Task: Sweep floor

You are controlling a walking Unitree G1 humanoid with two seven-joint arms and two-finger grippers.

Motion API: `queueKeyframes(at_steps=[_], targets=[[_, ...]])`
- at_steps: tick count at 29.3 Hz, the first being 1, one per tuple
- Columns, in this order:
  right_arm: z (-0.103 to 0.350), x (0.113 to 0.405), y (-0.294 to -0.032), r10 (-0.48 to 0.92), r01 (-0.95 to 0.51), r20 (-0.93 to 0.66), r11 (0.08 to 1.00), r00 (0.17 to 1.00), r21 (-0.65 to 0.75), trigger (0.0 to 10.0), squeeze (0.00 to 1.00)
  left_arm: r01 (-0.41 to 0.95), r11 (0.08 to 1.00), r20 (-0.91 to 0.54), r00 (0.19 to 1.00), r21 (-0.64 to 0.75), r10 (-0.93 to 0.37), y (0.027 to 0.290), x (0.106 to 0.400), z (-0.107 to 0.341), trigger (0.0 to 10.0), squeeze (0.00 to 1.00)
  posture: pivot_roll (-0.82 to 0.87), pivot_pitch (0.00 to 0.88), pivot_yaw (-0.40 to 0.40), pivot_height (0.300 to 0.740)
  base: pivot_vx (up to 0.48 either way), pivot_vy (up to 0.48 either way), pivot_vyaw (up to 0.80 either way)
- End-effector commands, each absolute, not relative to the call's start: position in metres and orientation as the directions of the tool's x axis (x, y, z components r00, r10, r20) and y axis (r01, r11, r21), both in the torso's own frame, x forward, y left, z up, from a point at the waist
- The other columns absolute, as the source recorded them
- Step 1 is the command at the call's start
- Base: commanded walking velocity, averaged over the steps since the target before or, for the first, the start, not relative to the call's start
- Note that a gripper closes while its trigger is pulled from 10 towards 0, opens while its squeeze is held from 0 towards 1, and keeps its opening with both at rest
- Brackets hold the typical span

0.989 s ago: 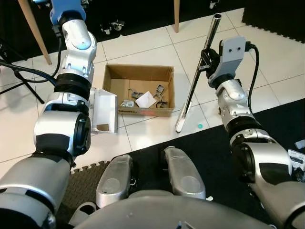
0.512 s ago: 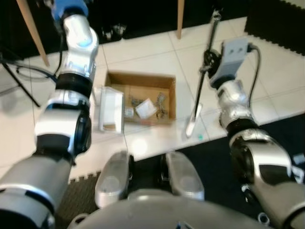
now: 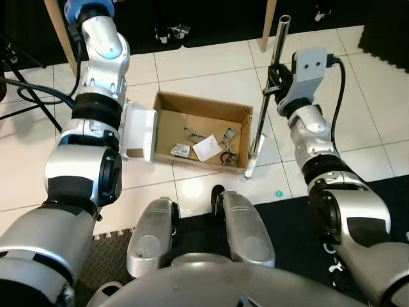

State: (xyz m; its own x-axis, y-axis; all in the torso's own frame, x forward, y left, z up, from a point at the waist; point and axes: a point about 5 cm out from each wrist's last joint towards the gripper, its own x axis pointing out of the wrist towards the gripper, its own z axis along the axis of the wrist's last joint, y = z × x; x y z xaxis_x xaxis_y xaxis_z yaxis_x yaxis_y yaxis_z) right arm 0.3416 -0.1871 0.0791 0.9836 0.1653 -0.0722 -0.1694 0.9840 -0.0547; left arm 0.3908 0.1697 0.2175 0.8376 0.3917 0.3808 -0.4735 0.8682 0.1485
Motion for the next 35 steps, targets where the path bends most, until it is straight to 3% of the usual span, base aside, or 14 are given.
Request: queueKeyframes(at_steps=[1, 16, 21, 27, 32, 33, 35], targets=[[0.083, 0.342, -0.191, 0.158, -0.160, -0.045, 0.985, 0.986, -0.060, 10.0, 0.00, -0.476, 0.864, 0.418, 0.827, 0.164, 0.376, 0.170, 0.391, 0.225, 10.0, 0.00, -0.02, 0.072, -0.008, 0.740, 0.000, 0.000, 0.00], [0.083, 0.342, -0.190, 0.159, -0.161, -0.047, 0.985, 0.986, -0.060, 10.0, 0.00, -0.537, 0.829, 0.418, 0.796, 0.157, 0.437, 0.181, 0.391, 0.228, 10.0, 0.00, -0.02, 0.072, -0.008, 0.740, 0.000, 0.000, 0.00], [0.084, 0.343, -0.189, 0.162, -0.164, -0.045, 0.985, 0.986, -0.061, 10.0, 0.00, -0.493, 0.870, 0.278, 0.833, -0.022, 0.479, 0.175, 0.394, 0.220, 10.0, 0.00, -0.02, 0.066, -0.009, 0.740, 0.000, 0.000, 0.00], [0.084, 0.343, -0.192, 0.158, -0.160, -0.047, 0.985, 0.986, -0.064, 10.0, 0.00, -0.565, 0.807, 0.426, 0.781, 0.171, 0.457, 0.177, 0.390, 0.229, 10.0, 0.00, -0.02, 0.062, -0.009, 0.740, 0.000, 0.000, 0.00], [0.083, 0.343, -0.191, 0.158, -0.161, -0.049, 0.985, 0.986, -0.064, 10.0, 0.00, -0.557, 0.821, 0.398, 0.787, 0.128, 0.472, 0.176, 0.391, 0.227, 10.0, 0.00, -0.02, 0.060, -0.009, 0.740, 0.000, 0.000, 0.00], [0.084, 0.343, -0.191, 0.159, -0.162, -0.048, 0.985, 0.986, -0.064, 10.0, 0.00, -0.539, 0.842, 0.305, 0.806, 0.025, 0.507, 0.177, 0.392, 0.222, 10.0, 0.00, -0.02, 0.060, -0.009, 0.740, 0.000, 0.000, 0.00], [0.084, 0.343, -0.190, 0.160, -0.163, -0.047, 0.985, 0.986, -0.064, 10.0, 0.00, -0.550, 0.830, 0.363, 0.795, 0.091, 0.486, 0.177, 0.391, 0.225, 10.0, 0.00, -0.02, 0.058, -0.009, 0.740, 0.000, 0.000, 0.00]])
